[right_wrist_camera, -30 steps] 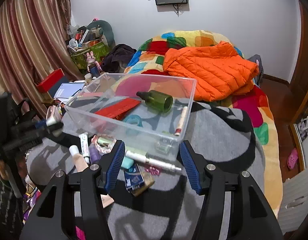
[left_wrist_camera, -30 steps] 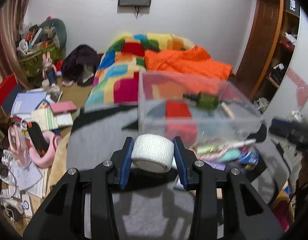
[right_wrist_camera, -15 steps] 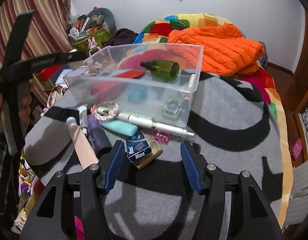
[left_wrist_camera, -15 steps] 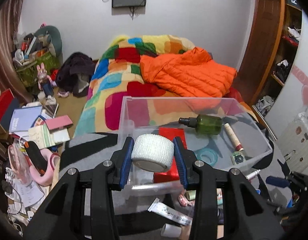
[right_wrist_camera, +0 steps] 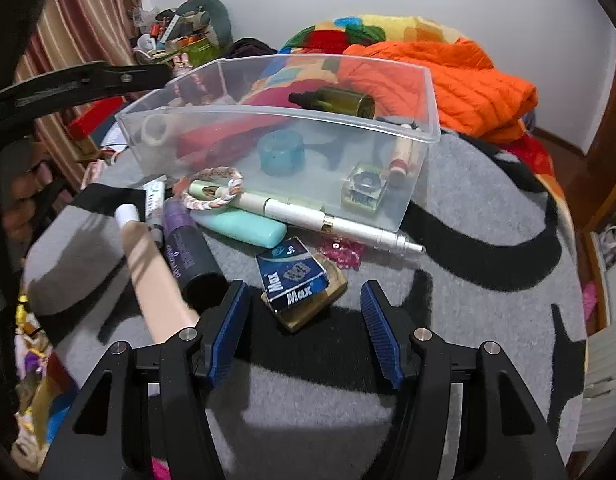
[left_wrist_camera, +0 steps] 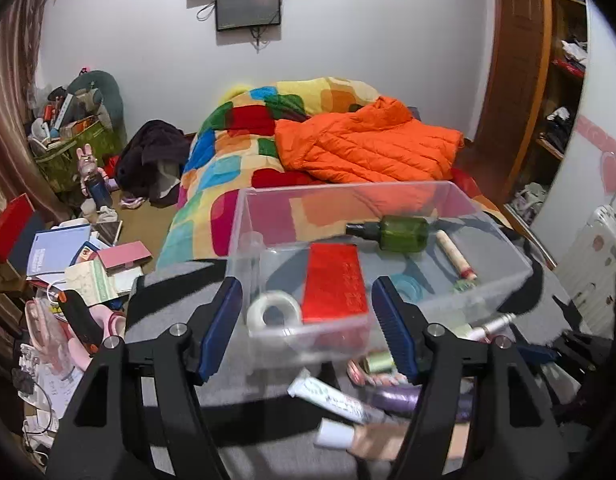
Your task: Organize objects
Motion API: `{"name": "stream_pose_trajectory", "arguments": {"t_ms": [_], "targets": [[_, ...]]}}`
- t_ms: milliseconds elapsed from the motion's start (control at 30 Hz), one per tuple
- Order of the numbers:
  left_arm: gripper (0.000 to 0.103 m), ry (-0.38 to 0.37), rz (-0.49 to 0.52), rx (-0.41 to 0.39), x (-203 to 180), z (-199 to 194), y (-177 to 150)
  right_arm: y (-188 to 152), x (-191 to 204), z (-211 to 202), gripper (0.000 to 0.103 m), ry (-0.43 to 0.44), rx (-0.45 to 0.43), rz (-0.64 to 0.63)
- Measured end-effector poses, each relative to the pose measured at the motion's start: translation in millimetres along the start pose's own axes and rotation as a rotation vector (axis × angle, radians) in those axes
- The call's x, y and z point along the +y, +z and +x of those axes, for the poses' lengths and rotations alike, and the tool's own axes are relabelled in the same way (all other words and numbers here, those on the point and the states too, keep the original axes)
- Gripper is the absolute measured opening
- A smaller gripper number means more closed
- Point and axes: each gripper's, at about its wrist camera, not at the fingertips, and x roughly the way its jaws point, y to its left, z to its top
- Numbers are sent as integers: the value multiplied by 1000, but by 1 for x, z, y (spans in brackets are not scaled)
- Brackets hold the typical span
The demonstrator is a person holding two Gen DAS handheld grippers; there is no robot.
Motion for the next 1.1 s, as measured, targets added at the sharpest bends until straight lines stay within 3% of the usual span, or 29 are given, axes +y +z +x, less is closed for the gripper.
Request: {"name": "stream_pose_trajectory", "arguments": {"t_ms": [100,267,367,500,633,933,1033,1100], "targets": [[67,-32,-12,25,0,-4,-13,-3,4,-1,53,-30,-15,-11],[67,-57,-19,100,-1,4,-46,-4,-2,-5,33,-29,-18,-1],[66,-92,-56,146,1,13,-64,-6,-5,-8,27,-30,-20,10],[40,-164,-78,181,-2,18,-79,-12,-9,-13,23,-39,-21,21],[32,-190,-86,173,-4,6,-90,-18,-16,-20,22,-52,-21,37],[32,-198,-111,214,-2,-32,-119,-34,-43,-36,22,-80,-17,112],[33,-156,-106,207,-1,-44,-125,-39,-51,-39,22,-80,-20,140],[42,-129,-108,193,2,-49,-126,-40,-56,-41,22,-79,-23,156]]}}
